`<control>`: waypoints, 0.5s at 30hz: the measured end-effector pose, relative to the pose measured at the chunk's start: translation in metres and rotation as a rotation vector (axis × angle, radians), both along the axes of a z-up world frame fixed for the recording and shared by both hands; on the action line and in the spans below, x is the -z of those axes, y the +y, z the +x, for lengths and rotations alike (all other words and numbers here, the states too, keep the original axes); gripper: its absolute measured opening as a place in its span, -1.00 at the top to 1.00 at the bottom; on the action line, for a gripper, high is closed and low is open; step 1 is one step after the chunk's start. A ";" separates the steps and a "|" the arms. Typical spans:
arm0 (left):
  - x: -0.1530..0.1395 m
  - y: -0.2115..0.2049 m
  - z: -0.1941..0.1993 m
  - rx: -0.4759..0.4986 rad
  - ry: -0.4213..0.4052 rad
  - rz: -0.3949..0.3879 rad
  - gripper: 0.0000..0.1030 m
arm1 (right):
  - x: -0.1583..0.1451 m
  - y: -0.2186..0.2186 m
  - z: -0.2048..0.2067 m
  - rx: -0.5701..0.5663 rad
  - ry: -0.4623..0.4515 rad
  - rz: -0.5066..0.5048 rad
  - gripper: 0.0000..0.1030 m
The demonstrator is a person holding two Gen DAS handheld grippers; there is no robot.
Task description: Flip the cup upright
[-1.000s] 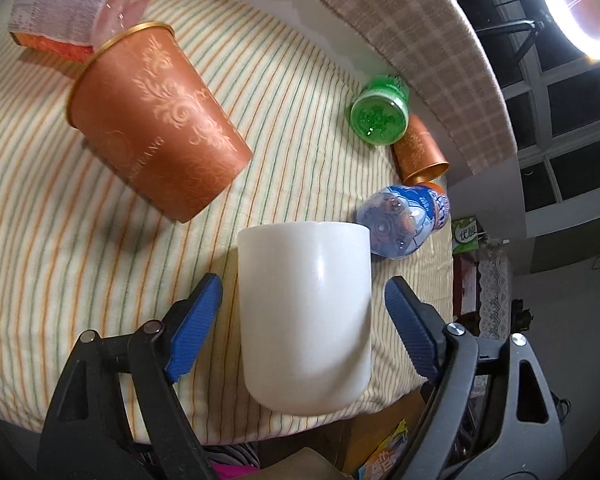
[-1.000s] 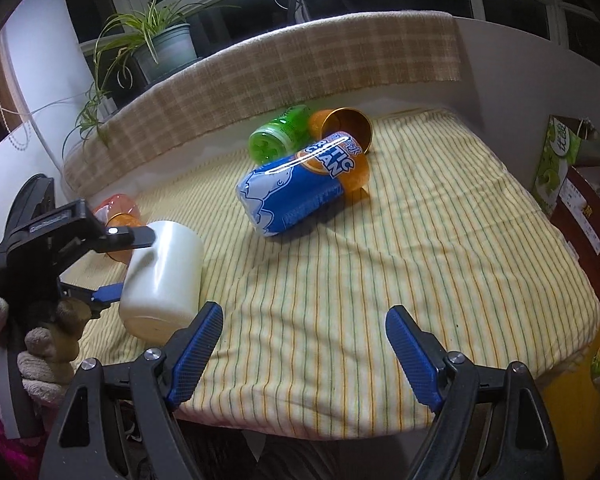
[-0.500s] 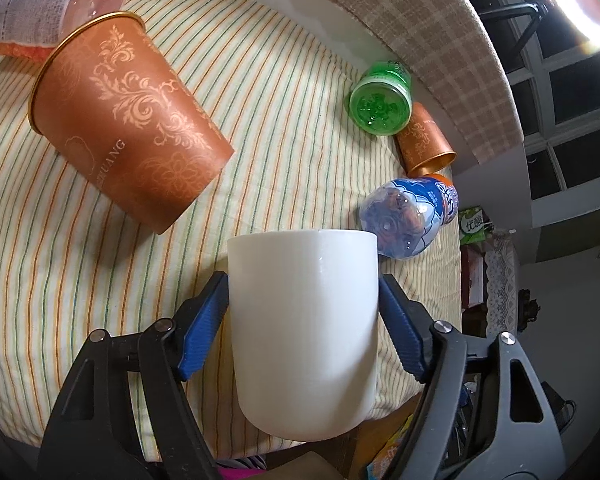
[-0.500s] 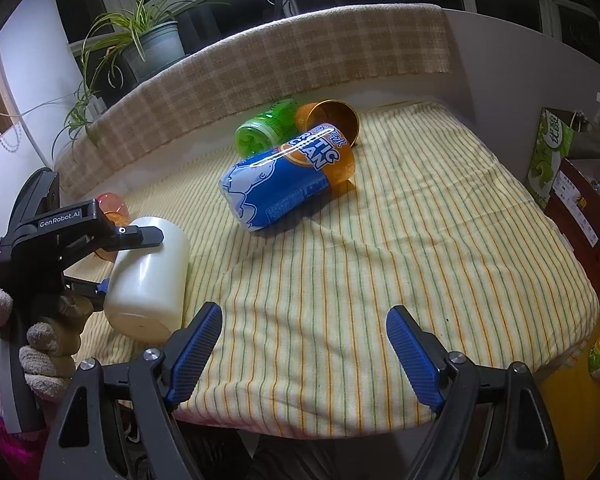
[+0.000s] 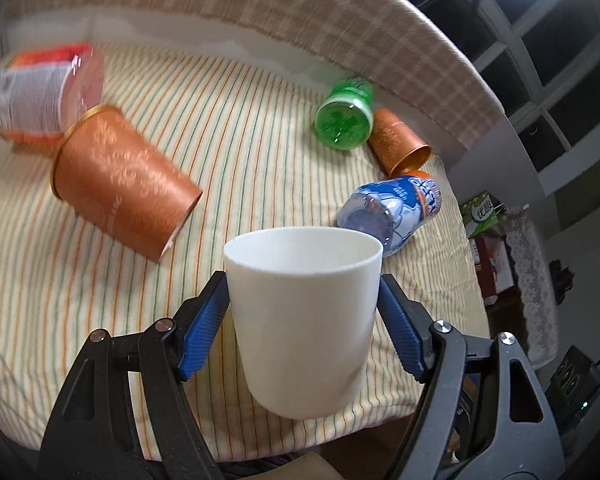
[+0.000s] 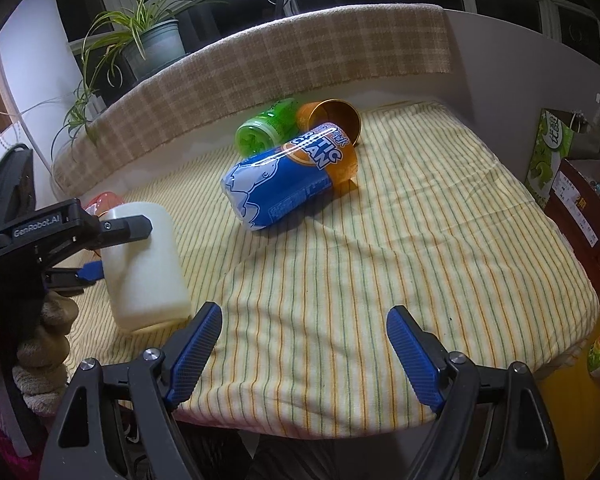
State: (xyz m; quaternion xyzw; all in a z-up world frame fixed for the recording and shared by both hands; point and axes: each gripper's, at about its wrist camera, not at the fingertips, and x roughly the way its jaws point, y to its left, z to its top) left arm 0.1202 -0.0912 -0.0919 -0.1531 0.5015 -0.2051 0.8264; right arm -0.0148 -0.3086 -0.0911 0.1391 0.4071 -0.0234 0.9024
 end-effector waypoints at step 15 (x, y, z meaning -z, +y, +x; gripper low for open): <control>-0.018 -0.016 -0.006 0.002 -0.201 0.185 -0.48 | 0.002 0.003 0.001 0.007 0.004 -0.006 -0.68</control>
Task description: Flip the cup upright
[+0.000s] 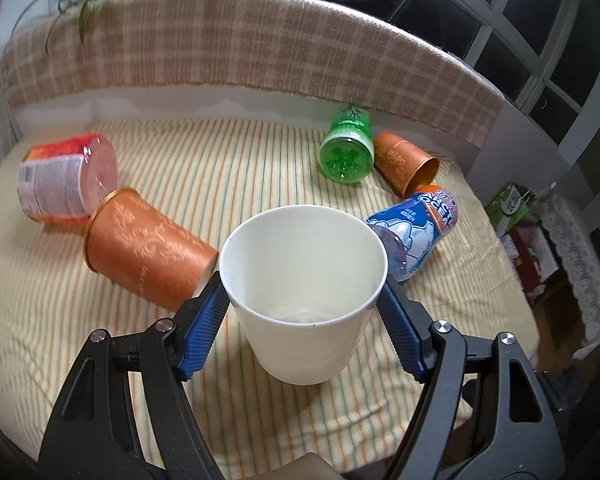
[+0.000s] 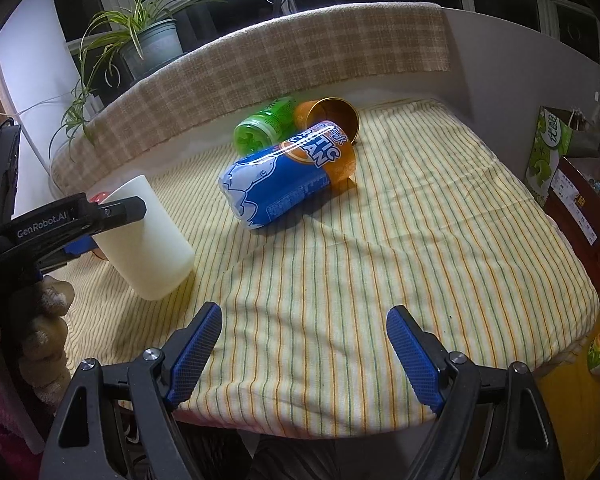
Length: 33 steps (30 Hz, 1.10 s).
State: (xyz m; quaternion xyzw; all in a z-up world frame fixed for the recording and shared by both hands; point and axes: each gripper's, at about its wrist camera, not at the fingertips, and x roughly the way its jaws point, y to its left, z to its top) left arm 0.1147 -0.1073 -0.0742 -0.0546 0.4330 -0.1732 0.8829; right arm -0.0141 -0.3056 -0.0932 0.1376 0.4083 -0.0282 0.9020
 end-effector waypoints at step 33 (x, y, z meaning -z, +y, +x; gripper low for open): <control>0.005 0.001 -0.017 0.088 -0.026 0.024 -0.48 | -0.008 0.014 0.003 -0.024 -0.018 -0.036 -0.68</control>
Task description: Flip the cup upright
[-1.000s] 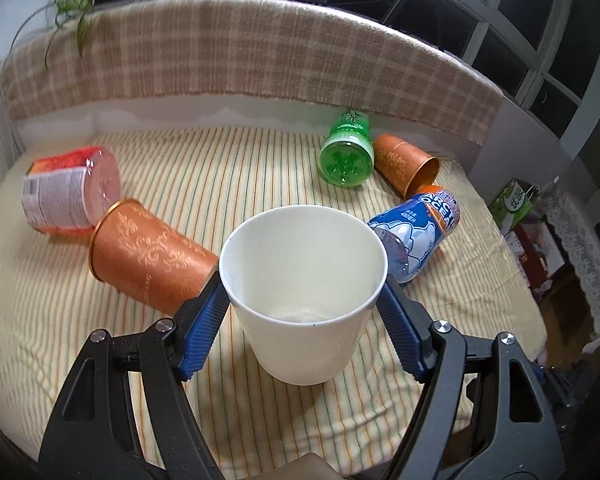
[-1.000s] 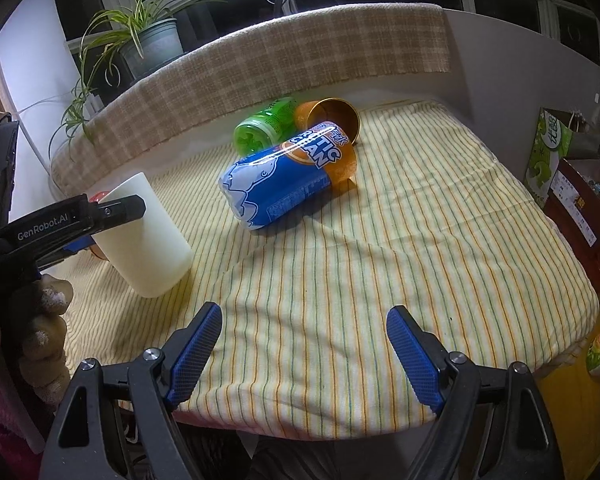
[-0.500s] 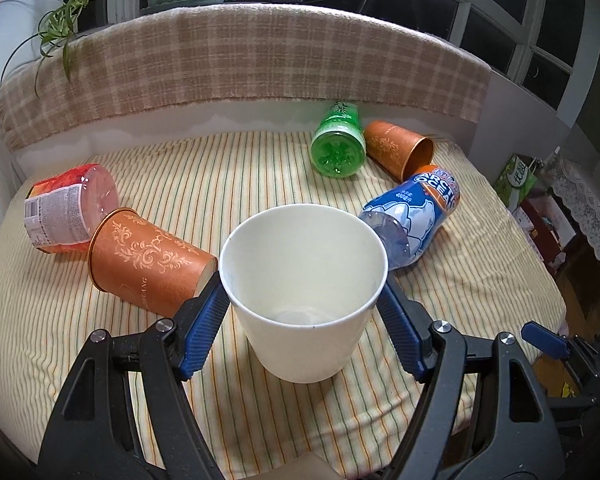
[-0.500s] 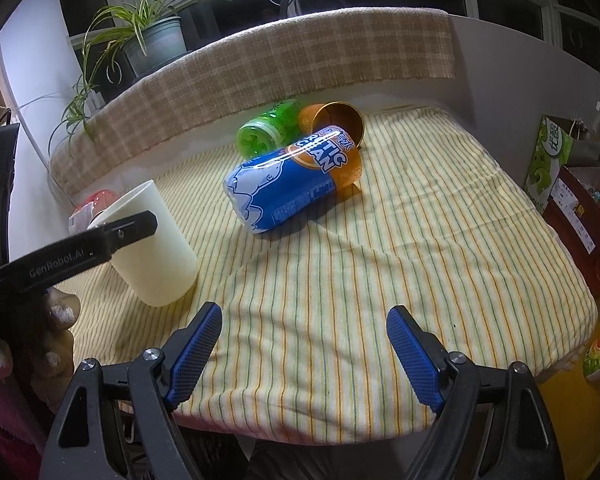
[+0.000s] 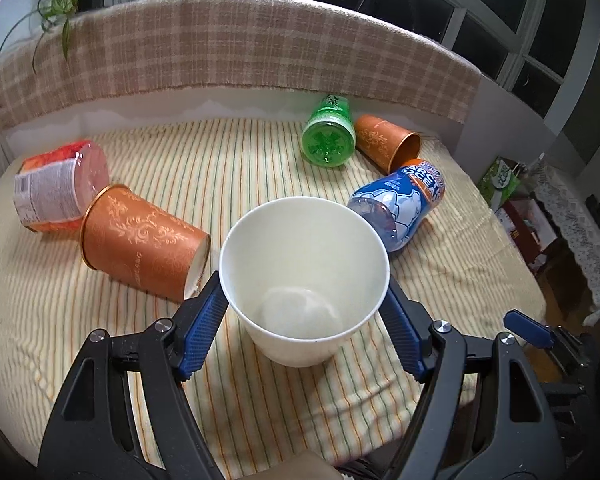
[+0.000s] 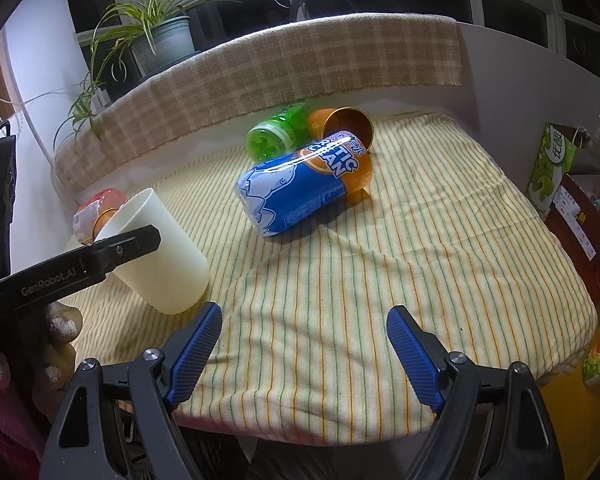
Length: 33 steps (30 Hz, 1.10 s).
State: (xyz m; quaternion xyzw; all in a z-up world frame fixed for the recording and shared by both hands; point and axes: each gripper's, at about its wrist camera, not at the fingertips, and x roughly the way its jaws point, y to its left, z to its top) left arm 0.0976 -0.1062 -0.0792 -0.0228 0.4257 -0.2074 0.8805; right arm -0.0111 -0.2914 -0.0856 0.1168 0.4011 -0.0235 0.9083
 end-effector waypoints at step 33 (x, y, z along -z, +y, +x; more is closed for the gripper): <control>-0.010 0.049 -0.044 -0.061 -0.076 -0.005 -0.67 | -0.016 0.022 -0.005 -0.042 -0.066 -0.059 -0.68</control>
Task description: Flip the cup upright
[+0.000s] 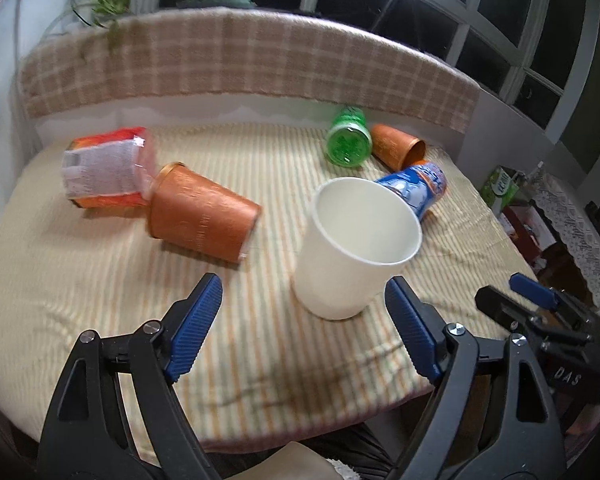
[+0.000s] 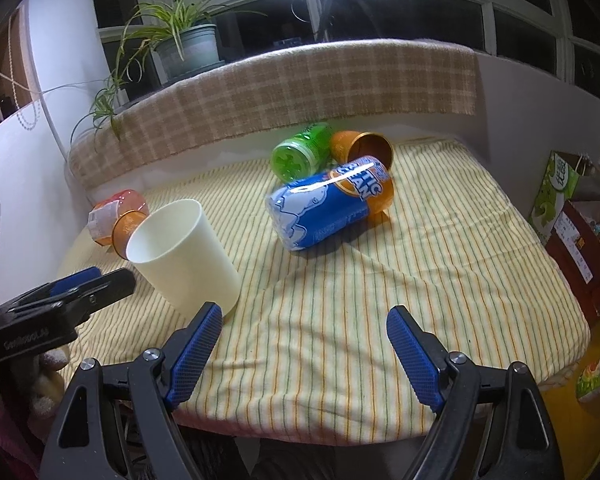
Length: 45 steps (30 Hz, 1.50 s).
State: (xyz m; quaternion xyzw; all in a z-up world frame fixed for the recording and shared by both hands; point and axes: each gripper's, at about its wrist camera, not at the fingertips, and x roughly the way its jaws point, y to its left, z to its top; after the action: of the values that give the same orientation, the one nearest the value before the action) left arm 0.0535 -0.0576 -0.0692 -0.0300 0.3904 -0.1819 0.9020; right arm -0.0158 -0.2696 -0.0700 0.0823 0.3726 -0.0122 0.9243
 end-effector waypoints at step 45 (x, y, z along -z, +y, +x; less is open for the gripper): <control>-0.059 0.048 -0.066 -0.246 -0.390 0.064 -0.99 | -0.032 0.036 -0.009 0.005 -0.168 -0.143 -1.00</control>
State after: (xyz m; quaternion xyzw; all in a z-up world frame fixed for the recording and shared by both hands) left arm -0.0128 -0.0096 -0.0107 -0.0131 0.2077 -0.0606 0.9762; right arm -0.0252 -0.2340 -0.0383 0.0179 0.2917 -0.0341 0.9557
